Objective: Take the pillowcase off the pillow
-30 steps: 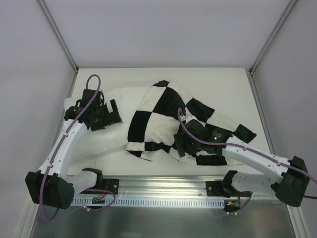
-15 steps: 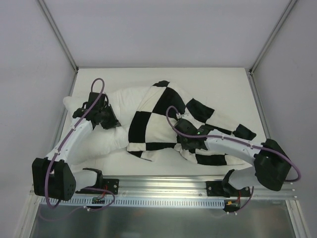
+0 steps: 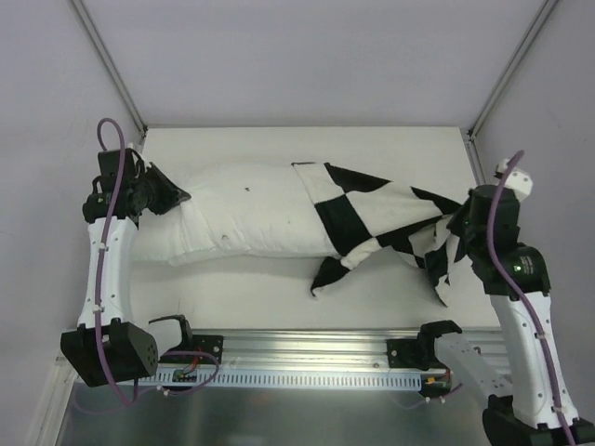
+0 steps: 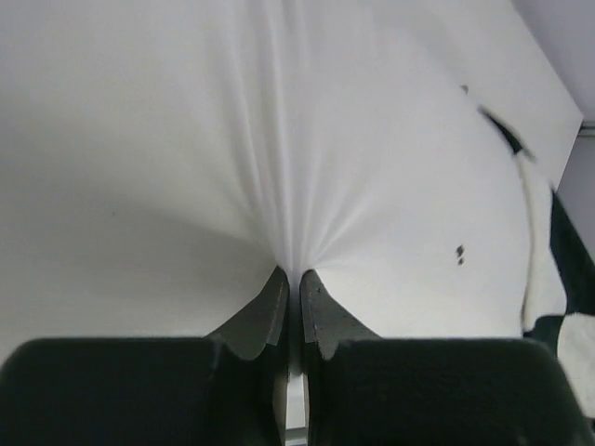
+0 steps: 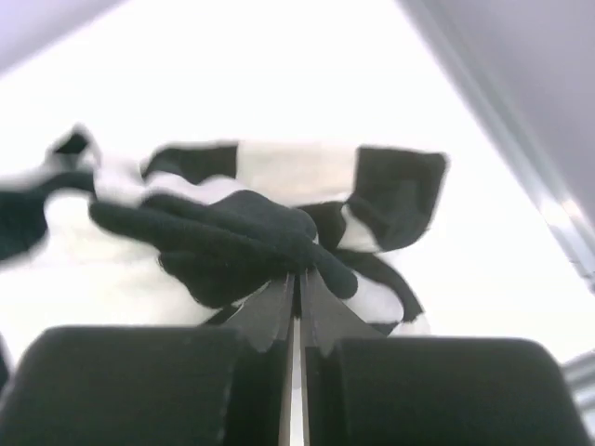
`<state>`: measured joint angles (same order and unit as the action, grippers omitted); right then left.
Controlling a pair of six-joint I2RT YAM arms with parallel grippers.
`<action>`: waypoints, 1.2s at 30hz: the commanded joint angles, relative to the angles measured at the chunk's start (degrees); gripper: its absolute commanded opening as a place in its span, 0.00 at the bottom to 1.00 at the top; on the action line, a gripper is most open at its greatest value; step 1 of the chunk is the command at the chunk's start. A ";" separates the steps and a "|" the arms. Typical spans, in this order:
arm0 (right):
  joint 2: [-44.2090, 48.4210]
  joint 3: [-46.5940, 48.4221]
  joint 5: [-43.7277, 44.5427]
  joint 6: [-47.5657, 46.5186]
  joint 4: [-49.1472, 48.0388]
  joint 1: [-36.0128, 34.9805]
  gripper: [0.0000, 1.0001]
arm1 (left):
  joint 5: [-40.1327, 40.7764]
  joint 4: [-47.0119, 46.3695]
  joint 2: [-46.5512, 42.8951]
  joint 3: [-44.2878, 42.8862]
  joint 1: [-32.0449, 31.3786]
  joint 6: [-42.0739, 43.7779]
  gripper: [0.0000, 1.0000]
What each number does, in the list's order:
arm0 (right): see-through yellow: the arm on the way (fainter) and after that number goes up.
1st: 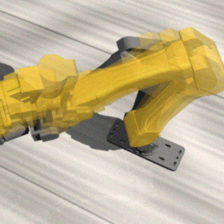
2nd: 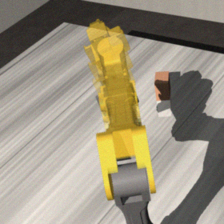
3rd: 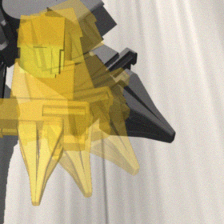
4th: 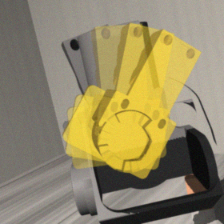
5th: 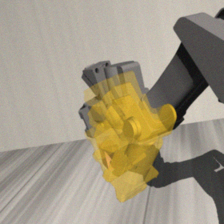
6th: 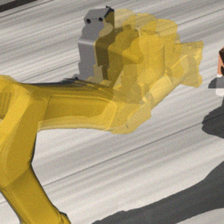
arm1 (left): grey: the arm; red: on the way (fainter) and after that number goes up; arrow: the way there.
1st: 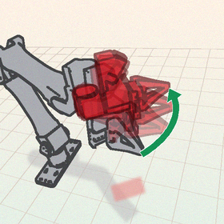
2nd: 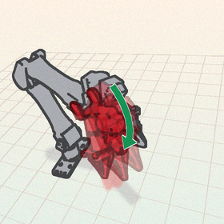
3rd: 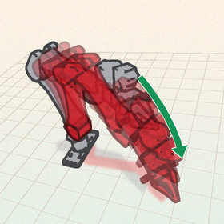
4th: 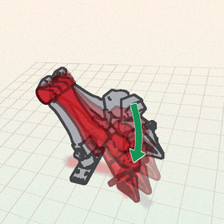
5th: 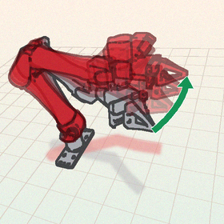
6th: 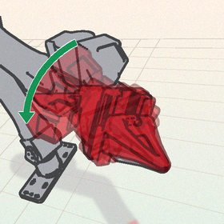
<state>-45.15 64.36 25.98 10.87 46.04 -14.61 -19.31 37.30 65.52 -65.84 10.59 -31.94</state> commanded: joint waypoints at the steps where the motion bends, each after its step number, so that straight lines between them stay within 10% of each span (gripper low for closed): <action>1: -0.55 11.19 0.75 -6.39 4.50 9.41 0.01 | -1.78 0.67 -0.13 -8.85 1.62 -0.31 0.00; 15: -10.13 29.50 -9.34 -5.34 3.62 21.64 0.01 | -4.50 2.69 1.98 -20.47 4.70 -1.81 0.00; 27: -20.15 21.09 -21.23 -3.14 -4.99 16.38 0.01 | -11.36 2.60 6.46 -19.67 3.48 -1.28 0.00; 29: -23.40 19.41 -22.28 -3.23 -5.09 15.23 0.17 | -11.45 2.60 7.17 -19.41 2.77 -1.10 0.00; 31: -26.64 19.66 -24.47 -4.45 -1.86 14.79 0.71 | -11.54 2.60 8.13 -18.80 1.29 -0.84 0.00; 34: -31.49 22.12 -23.09 -5.51 2.90 13.13 0.88 | -11.89 2.60 10.23 -18.36 -1.17 0.47 0.00; 36: -29.57 20.12 -21.76 -5.60 1.08 12.07 0.96 | -12.85 2.60 12.69 -19.31 -3.02 2.14 0.18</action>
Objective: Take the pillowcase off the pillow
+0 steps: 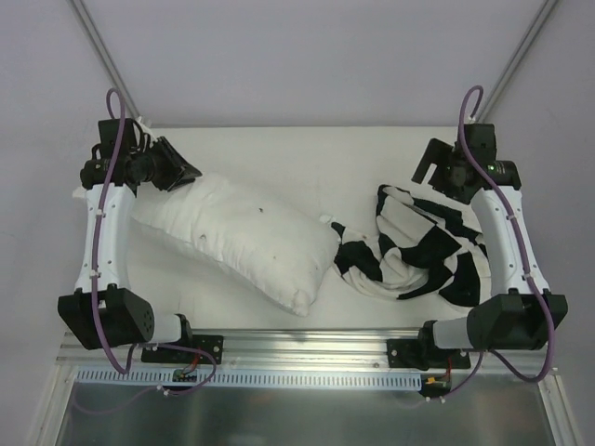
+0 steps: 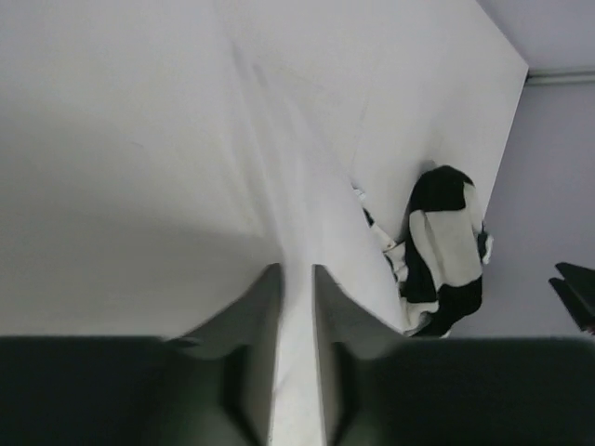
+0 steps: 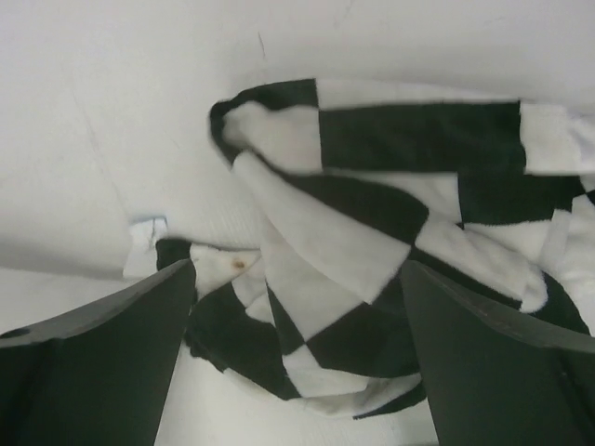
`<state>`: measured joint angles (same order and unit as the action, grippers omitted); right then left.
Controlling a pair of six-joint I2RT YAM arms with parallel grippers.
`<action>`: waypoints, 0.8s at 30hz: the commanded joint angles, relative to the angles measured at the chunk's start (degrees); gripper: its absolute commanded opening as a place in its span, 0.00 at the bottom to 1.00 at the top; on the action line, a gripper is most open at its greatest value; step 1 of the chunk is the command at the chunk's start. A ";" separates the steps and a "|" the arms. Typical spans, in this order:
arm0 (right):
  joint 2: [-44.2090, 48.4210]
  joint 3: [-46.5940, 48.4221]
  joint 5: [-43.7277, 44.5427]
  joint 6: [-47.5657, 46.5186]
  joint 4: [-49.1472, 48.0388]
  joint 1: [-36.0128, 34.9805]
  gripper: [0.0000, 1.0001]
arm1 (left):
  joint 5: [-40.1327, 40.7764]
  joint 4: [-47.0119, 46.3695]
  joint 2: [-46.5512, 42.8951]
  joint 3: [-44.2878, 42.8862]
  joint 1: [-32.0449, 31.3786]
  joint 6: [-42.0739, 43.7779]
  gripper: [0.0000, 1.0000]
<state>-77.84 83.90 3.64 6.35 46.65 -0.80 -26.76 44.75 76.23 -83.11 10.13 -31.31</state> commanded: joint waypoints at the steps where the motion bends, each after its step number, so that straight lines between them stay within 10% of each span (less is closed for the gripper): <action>1: 5.31 -0.22 0.75 -1.16 0.02 -1.84 0.99 | -6.01 -4.76 2.87 -2.40 -3.18 1.78 0.33; 2: 6.46 -0.92 0.93 -1.08 -0.24 -2.01 1.00 | -6.89 -4.76 3.66 -2.84 -3.71 2.13 0.64; 5: 9.89 -3.38 1.28 -1.43 0.37 -2.71 0.99 | -4.72 -4.76 5.16 -3.99 -5.91 3.01 0.90; 24: 19.76 -39.06 1.99 7.44 -7.43 -19.33 0.92 | 7.26 1.83 -10.64 14.98 -21.29 8.99 0.84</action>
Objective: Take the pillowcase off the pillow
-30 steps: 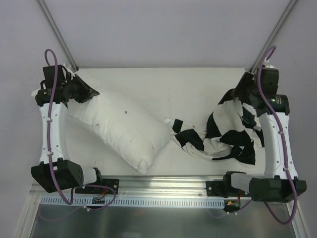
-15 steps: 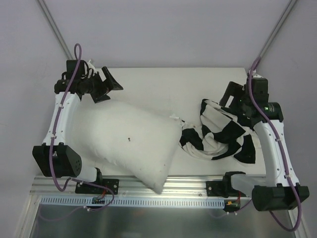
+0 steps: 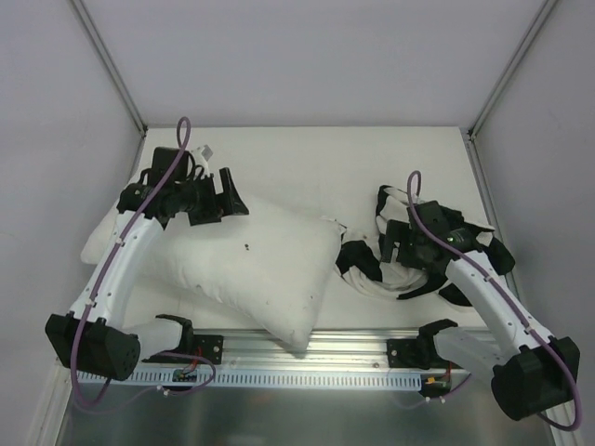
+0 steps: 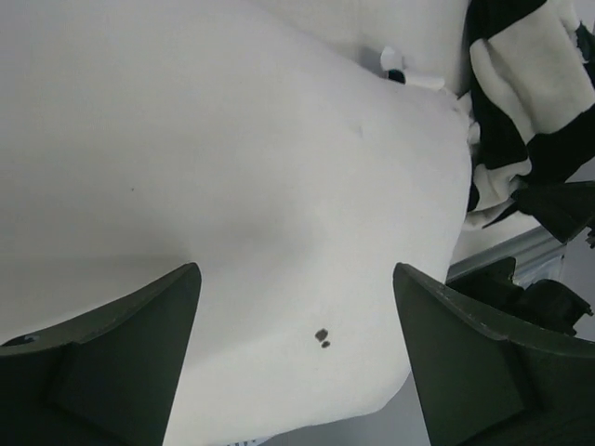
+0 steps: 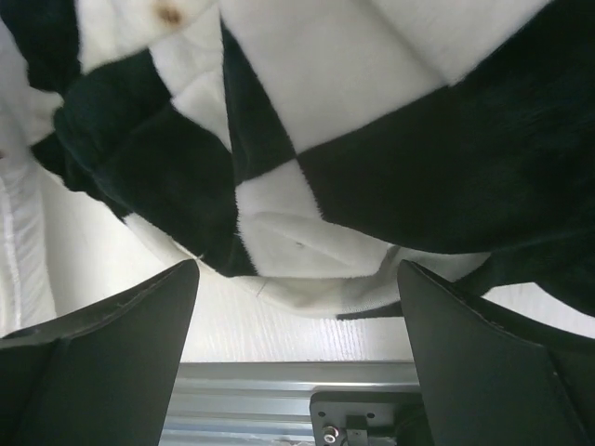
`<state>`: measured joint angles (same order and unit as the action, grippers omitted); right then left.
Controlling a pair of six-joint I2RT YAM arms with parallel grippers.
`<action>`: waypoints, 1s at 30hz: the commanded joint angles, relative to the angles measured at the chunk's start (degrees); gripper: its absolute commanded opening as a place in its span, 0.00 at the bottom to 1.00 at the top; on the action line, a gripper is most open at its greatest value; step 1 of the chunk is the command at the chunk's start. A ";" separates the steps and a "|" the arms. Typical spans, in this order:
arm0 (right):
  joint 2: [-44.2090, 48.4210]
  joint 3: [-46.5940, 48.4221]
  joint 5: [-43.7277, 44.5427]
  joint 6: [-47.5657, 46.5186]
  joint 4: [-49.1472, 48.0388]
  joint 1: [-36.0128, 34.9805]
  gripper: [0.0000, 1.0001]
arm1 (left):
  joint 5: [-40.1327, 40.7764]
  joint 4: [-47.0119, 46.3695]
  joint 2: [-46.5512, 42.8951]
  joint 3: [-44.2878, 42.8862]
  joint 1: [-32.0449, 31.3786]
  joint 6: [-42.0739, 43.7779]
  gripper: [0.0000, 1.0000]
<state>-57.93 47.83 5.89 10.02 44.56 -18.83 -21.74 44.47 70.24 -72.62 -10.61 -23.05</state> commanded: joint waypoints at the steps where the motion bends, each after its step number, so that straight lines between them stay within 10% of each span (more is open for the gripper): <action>1: -1.29 -3.53 -0.61 4.04 -6.75 -1.38 0.92 | 1.62 2.03 -4.93 5.72 -0.64 0.46 0.85; 12: -30.10 13.50 3.87 2.19 -12.83 5.02 0.88 | 2.65 -4.56 8.76 10.40 -1.08 -0.95 0.99; 15: -32.85 19.13 2.81 2.55 -10.91 6.96 0.84 | 3.63 -6.58 14.29 8.73 -1.16 -0.59 0.69; 16: -32.77 20.10 2.46 2.55 -10.46 7.05 0.83 | 4.68 -6.85 15.44 8.11 -1.17 -0.59 0.29; 18: -31.55 21.25 2.20 2.28 -9.84 6.96 0.84 | 5.12 -6.85 18.79 5.31 -0.47 -1.03 0.00; 30: -15.73 15.54 3.34 1.76 -7.29 6.88 0.97 | 9.96 -6.94 20.90 -13.59 10.43 -9.11 0.00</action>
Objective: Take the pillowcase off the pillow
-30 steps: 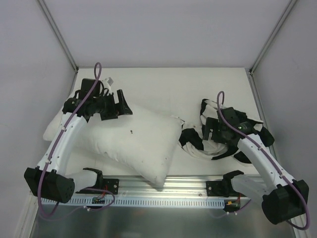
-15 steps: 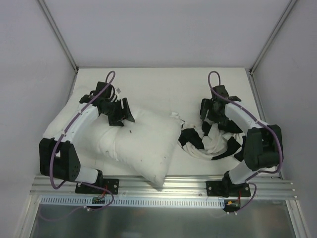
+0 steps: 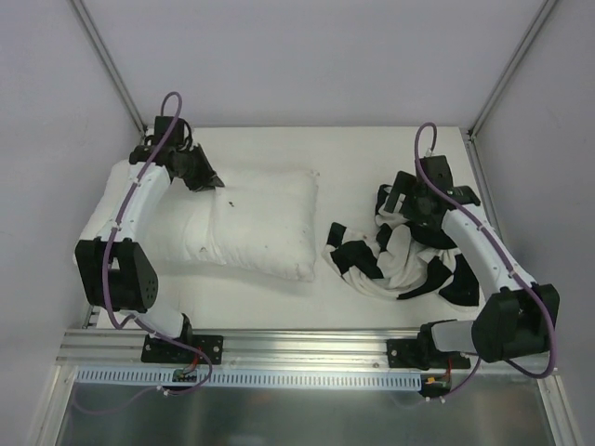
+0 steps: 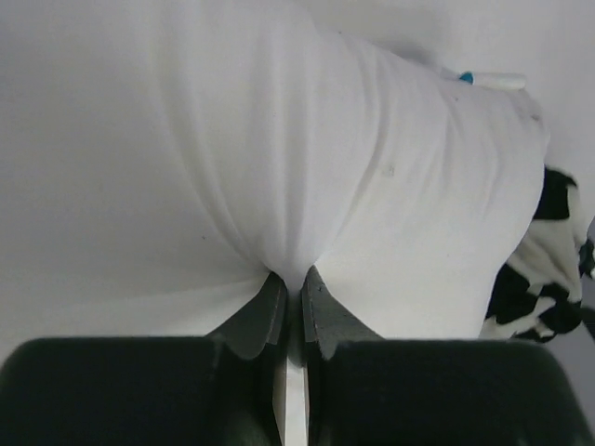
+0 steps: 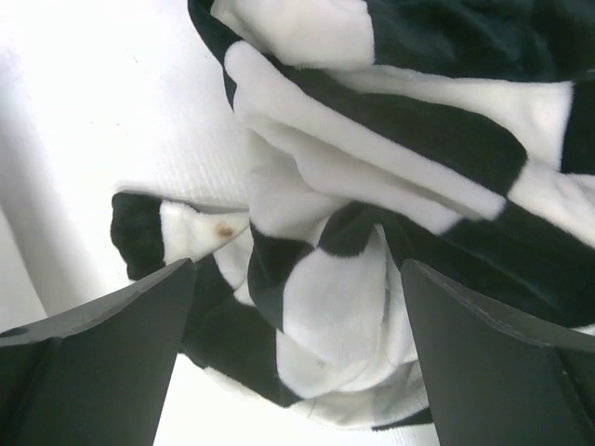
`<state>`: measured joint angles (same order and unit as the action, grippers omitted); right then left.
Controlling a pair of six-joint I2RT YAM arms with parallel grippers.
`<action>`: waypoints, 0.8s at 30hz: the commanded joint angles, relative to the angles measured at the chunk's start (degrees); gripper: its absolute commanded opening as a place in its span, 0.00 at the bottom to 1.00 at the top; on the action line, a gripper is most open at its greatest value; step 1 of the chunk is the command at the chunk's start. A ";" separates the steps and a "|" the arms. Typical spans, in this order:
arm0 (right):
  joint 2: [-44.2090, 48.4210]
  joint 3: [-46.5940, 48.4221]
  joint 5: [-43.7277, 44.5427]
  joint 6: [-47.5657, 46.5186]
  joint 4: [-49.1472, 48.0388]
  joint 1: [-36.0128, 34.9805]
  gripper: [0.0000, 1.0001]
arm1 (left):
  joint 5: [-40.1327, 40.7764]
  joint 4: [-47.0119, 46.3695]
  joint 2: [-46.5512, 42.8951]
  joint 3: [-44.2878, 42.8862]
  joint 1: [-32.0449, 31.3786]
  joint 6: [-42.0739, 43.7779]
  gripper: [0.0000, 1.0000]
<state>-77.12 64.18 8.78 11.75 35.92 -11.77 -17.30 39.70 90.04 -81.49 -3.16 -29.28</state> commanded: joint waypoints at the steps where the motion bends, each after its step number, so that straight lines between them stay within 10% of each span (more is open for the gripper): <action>1: 3.82 -0.55 0.37 -0.06 1.60 -0.10 1.00 | 5.44 -2.17 1.36 -5.68 4.72 -3.24 0.00; 6: 4.88 2.96 0.19 -0.85 4.94 -0.18 0.96 | 1.41 -2.00 3.47 -9.65 4.92 -2.89 0.00; 9: 6.54 4.98 0.54 -1.29 6.70 -0.10 0.96 | -2.20 -2.09 3.65 -9.21 4.74 -2.19 0.38; 10: 7.24 5.34 0.89 -1.46 7.14 -0.18 0.96 | -3.52 -2.09 2.78 -8.51 4.74 -2.01 0.69; 13: 10.32 6.30 2.38 -1.99 8.11 -0.18 0.96 | -4.49 -2.09 0.67 -7.63 3.51 -0.17 0.96; 24: 21.65 6.40 8.45 -4.36 11.46 -0.27 0.96 | -6.69 -1.74 -19.71 1.68 -2.46 9.41 0.99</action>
<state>-59.13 70.19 14.50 8.86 46.15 -11.88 -21.54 37.93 75.79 -82.78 -4.91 -24.60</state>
